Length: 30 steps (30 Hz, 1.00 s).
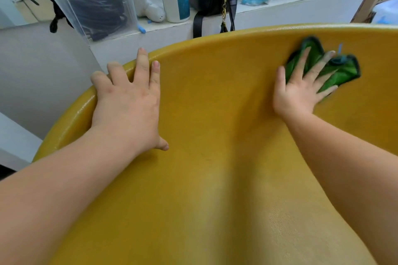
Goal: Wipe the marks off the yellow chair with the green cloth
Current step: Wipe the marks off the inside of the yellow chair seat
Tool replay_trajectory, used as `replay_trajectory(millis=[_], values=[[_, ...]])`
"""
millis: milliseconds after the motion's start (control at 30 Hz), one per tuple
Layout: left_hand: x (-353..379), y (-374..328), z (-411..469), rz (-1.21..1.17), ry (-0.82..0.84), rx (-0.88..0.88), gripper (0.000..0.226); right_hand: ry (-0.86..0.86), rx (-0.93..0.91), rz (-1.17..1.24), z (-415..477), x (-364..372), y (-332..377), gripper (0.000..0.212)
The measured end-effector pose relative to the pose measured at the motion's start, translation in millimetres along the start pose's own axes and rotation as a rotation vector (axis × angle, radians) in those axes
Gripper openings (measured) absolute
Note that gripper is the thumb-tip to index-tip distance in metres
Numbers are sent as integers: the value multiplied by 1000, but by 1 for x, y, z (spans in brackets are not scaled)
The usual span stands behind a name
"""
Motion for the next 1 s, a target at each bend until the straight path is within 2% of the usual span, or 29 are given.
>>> replay_trajectory(millis=[33,67,100,167,233,333,400,433,467,500,533,600,633,667,700,767,867,1000], values=[[0,0,0,-4,2,-3,164,-30,165,99,0,1,22,81],[0,0,0,-6,2,-6,164,-34,224,153,-4,4,48,84],[1,1,-1,-5,1,-9,164,-18,181,164,-13,10,74,85],[2,1,-1,-3,-6,-14,163,69,-105,127,-47,29,123,81],[3,2,-1,-3,-16,-22,161,216,-509,65,-101,47,157,76],[2,2,-2,14,-35,-29,158,384,-1024,-107,-134,62,140,66],[2,1,-2,15,-41,-23,158,347,-1215,-255,-103,56,99,65],[1,2,-2,14,-44,-23,159,302,-1204,-306,-78,49,75,66],[1,1,-2,10,-46,-23,159,252,-1104,-330,-51,39,50,68],[0,1,-2,3,-48,-22,159,195,-902,-321,-23,25,22,70],[0,1,-2,-6,-47,-19,159,122,-604,-288,0,9,-8,72],[-1,1,-3,-19,-45,-13,158,-46,127,-126,19,-25,-66,78],[0,1,-3,-20,-46,-11,157,-87,407,-32,17,-35,-78,81],[0,1,-3,-21,-49,-11,157,-88,545,35,14,-37,-77,85],[1,2,-3,-24,-54,-14,157,-65,550,61,10,-33,-67,88],[2,4,-2,-38,-57,-26,157,34,348,53,0,-14,-31,92],[3,2,-1,-37,-63,-42,156,222,-97,-65,-45,26,25,91],[4,-1,-2,-19,-55,-48,155,581,-691,-285,-146,59,54,86]])
Point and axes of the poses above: each hand's wrist, its own z-axis towards the middle knuckle, its own x-axis out of the palm, y = z × x, the point moved 4 cm from there along z, towards the middle knuckle, and after that the axes turned 4 degrees about z, right-handed, at the moved point
